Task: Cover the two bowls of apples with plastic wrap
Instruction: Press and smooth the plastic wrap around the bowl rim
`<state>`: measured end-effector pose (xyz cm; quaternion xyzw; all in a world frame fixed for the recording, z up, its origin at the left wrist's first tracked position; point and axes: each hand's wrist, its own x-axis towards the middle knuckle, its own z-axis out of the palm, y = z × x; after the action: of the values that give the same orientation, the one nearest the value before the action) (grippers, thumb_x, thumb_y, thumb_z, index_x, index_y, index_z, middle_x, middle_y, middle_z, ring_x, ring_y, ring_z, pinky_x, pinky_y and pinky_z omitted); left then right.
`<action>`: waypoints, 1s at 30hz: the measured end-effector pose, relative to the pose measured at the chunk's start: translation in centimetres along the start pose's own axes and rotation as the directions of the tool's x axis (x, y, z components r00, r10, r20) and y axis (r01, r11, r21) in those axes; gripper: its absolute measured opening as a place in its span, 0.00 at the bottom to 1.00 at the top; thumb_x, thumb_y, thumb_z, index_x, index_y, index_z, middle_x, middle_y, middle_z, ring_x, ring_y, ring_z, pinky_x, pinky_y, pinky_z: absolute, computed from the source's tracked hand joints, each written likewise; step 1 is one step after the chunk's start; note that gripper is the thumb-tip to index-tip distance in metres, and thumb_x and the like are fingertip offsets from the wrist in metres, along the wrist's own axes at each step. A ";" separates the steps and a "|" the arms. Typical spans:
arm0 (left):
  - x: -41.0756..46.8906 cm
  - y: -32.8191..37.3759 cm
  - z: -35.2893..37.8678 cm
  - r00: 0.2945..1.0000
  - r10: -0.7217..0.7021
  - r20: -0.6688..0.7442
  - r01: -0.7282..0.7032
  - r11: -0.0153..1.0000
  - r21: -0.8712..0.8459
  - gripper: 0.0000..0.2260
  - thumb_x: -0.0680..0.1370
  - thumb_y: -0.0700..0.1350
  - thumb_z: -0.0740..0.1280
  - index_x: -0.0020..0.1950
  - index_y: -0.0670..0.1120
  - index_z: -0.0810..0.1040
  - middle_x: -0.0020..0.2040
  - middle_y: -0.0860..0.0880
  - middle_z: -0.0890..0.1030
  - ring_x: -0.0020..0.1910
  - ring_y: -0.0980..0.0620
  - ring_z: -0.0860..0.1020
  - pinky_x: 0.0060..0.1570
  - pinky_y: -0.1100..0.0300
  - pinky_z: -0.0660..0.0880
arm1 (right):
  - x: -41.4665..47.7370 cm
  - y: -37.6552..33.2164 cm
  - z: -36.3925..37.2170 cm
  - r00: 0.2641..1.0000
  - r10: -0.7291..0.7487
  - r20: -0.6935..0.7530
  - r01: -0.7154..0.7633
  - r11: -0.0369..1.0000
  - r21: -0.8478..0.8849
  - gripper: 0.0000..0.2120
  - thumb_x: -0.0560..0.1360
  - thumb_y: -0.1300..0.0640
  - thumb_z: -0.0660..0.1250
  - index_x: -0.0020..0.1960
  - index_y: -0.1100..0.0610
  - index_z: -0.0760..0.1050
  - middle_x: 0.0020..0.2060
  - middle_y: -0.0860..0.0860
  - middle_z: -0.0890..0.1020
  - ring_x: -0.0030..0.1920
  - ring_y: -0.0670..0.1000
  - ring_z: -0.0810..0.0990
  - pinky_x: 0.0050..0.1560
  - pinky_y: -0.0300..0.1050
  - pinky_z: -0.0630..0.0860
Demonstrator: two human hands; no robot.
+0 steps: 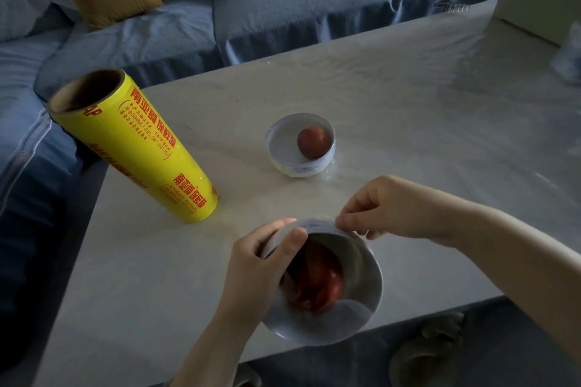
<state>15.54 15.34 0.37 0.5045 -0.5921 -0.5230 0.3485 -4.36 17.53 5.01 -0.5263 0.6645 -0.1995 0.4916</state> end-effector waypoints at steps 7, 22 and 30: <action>-0.5 0.1 -0.7 0.997 -0.012 0.078 0.014 1.000 -0.027 0.18 0.57 0.64 0.67 0.40 0.54 0.82 0.41 0.64 0.84 0.45 0.66 0.80 0.42 0.76 0.72 | -0.1 -0.1 0.0 0.977 0.032 0.213 -0.074 0.979 0.192 0.10 0.76 0.58 0.63 0.39 0.59 0.79 0.34 0.51 0.78 0.32 0.43 0.74 0.37 0.33 0.74; -1.3 0.1 -0.4 0.988 -0.048 0.148 0.052 0.998 -0.022 0.20 0.57 0.64 0.69 0.41 0.53 0.82 0.42 0.61 0.84 0.45 0.63 0.81 0.41 0.74 0.73 | 0.1 0.3 1.2 0.973 0.198 0.120 -0.209 0.973 0.095 0.16 0.73 0.43 0.64 0.36 0.54 0.78 0.24 0.48 0.75 0.28 0.45 0.69 0.33 0.36 0.68; -1.2 0.0 -0.1 0.989 -0.021 0.145 0.028 0.998 -0.050 0.23 0.57 0.65 0.70 0.44 0.51 0.83 0.43 0.59 0.85 0.46 0.62 0.81 0.42 0.73 0.73 | -0.1 0.9 2.2 0.994 0.106 -0.017 -0.083 0.861 0.502 0.15 0.73 0.55 0.68 0.28 0.56 0.75 0.19 0.48 0.68 0.21 0.45 0.65 0.25 0.34 0.64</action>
<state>15.92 16.45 0.54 0.4631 -0.5959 -0.5776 0.3112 -2.93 18.55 3.38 -0.3433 0.6259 -0.3520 0.6055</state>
